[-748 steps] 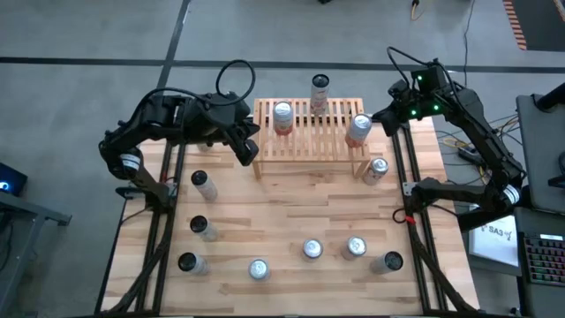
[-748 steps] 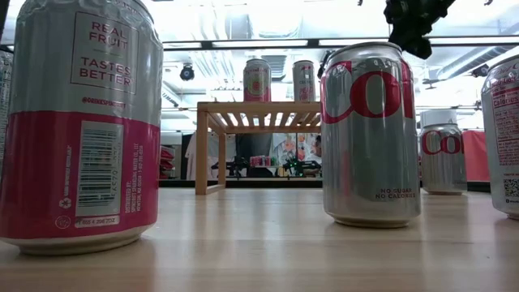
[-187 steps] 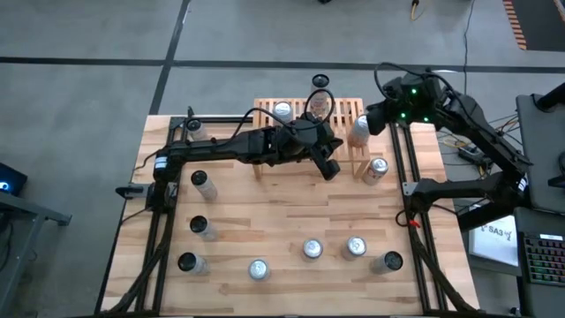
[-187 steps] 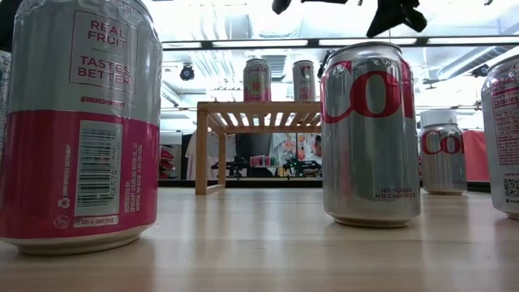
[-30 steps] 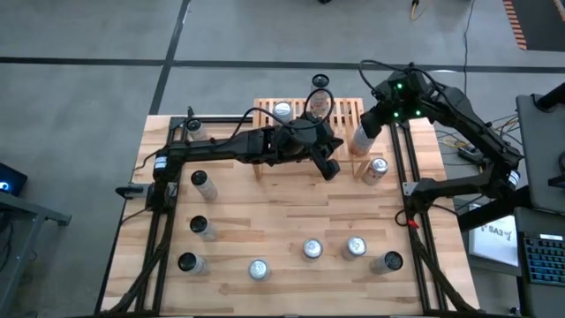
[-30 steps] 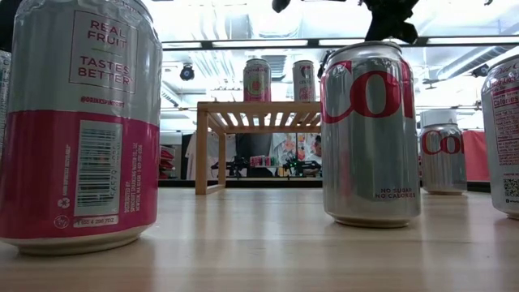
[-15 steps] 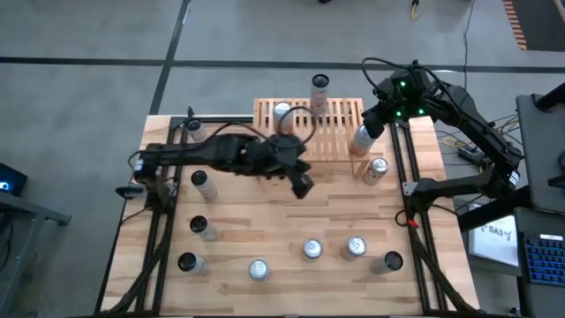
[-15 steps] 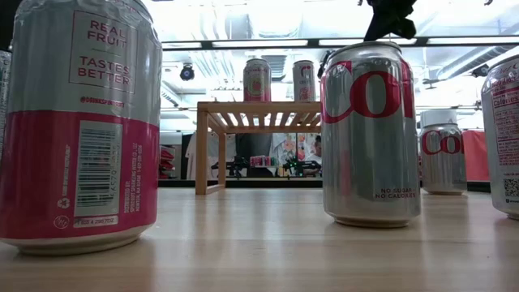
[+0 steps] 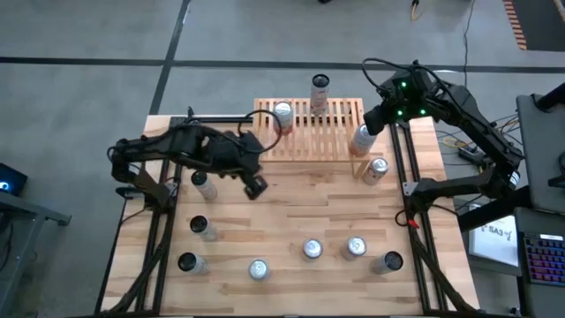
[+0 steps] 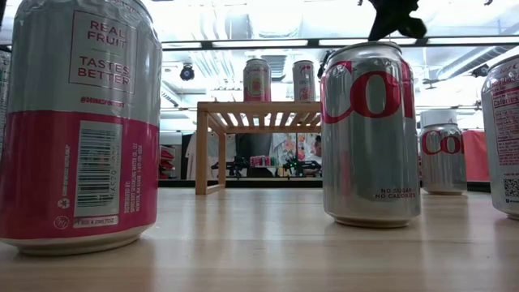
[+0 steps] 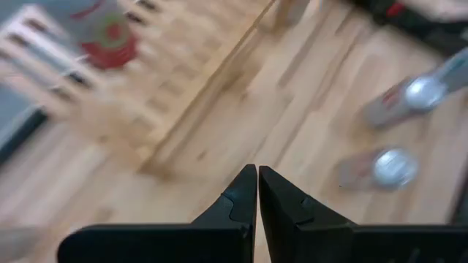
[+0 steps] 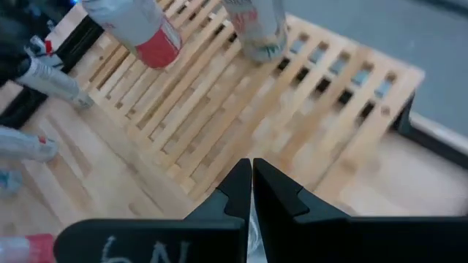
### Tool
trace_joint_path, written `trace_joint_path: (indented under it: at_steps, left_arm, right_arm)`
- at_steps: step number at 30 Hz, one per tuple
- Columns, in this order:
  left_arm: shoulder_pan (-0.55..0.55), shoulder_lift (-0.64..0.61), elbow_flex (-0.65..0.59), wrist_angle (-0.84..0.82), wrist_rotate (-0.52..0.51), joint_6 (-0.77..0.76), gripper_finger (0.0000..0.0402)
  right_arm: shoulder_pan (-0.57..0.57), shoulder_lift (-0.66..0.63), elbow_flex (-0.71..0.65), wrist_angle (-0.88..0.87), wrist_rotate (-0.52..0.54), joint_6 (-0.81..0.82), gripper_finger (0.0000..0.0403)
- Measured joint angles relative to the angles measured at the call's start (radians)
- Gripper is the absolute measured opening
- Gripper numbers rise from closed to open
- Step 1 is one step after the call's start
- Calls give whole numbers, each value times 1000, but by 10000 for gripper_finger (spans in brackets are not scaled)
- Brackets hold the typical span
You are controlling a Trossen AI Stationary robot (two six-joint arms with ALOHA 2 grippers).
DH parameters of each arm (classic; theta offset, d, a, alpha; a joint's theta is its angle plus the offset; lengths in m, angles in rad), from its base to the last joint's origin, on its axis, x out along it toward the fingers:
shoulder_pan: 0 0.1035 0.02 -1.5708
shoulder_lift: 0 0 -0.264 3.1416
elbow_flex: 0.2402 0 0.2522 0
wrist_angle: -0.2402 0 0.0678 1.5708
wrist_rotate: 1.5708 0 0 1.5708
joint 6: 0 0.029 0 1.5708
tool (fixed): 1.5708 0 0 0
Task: Place canned beverage on shelf
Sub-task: Put the bottom white and yellow soda can on the shelf
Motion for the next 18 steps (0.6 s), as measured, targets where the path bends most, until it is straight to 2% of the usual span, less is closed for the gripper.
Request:
trace_joint_path:
  at_steps: [4,7,10,18]
  left_arm:
    - [1,-29,0,-91,-15,105,0]
    - [1,-41,0,-89,-16,200,0]
    - [1,-56,0,-88,-59,275,0]
    - [1,-106,0,-85,-143,321,0]
  right_arm:
    - [0,1,37,-69,83,104,9]
    - [0,8,73,-146,162,178,9]
    - [-1,13,84,-230,214,212,9]
    - [16,18,63,-251,224,214,9]
